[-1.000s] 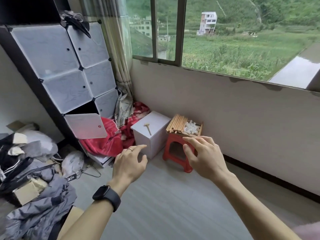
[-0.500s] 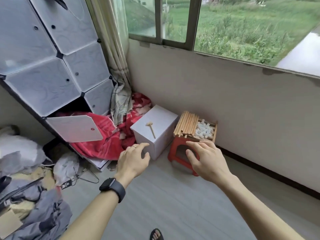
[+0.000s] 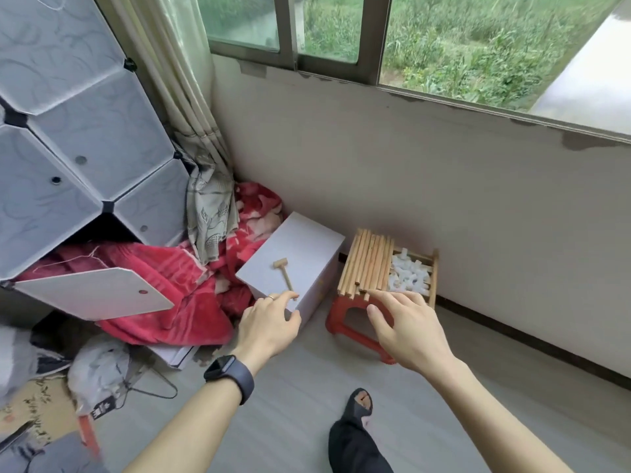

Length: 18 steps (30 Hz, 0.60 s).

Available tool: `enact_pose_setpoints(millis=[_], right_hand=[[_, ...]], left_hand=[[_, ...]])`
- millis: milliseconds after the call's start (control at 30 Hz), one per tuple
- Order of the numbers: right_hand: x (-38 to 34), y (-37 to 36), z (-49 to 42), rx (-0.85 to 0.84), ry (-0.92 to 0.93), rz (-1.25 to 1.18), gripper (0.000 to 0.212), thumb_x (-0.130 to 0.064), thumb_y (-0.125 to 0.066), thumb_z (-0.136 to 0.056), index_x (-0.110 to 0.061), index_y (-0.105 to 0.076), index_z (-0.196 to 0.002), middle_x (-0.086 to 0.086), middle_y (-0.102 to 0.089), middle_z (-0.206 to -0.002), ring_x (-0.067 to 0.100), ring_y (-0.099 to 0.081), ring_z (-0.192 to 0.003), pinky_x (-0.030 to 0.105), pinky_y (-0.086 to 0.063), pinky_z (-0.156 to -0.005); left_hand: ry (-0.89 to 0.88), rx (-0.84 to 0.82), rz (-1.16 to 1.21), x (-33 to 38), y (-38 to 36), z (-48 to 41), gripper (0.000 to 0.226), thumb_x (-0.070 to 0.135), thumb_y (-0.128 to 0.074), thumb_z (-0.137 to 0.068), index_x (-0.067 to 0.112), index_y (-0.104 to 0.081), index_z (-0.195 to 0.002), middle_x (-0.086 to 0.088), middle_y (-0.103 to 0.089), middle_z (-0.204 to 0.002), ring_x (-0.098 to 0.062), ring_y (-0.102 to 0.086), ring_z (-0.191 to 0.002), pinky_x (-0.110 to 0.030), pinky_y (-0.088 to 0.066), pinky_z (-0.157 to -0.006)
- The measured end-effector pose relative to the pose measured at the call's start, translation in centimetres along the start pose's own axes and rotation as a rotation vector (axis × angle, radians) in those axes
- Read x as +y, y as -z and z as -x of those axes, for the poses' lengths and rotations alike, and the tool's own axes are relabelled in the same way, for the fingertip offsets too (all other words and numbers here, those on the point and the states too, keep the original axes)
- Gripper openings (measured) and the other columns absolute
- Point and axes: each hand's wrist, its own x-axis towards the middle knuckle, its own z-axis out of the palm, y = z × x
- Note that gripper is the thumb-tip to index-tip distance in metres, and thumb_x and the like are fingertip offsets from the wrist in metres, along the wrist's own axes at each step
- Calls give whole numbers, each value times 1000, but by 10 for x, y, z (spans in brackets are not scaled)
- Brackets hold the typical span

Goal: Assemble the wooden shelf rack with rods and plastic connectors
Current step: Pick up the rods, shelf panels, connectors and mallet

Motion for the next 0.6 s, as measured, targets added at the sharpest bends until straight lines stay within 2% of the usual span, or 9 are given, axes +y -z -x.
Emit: enact_pose_setpoints(millis=[233,433,500,600], right_hand=[[37,-12,-113,-57,-18,-2,47,-54,-38,-102,-36,-54,-143,-16,-57,-142,12,-37,-139,37,-37,-111],[75,-66,-211,-168,-113,-20,51,-53,-35,-102,-34,-50,-147,-8,-50,-151,17,-34,-144,40,-33,-116],[88,-96,-243,-215,-162,-26,54,-55,-33,-102,-33,-46,-149,-3,-44,-156,22,-31,-146,43,-31,-118],[107,-149,-285,-302,-215,6,59,-59,-28,-101,-37,-35,-155,2,-26,-166,28,-18,-152,47,-23,-122]], left_hand=[[124,-82,35,3,-8,-114,41,38,-50,-97,36,-53,-138,3,-60,-136,-21,-53,-127,-35,-43,-101],[216,-213,-15,-29,-45,-202,42,38,-47,-97,34,-53,-138,3,-58,-138,-21,-53,-127,-38,-45,-100],[266,-266,13,-46,-69,-234,42,38,-47,-97,34,-52,-139,3,-56,-139,-21,-53,-127,-39,-45,-100],[367,-350,76,-70,-112,-282,42,37,-48,-98,31,-50,-140,-1,-51,-143,-23,-54,-127,-38,-47,-100]])
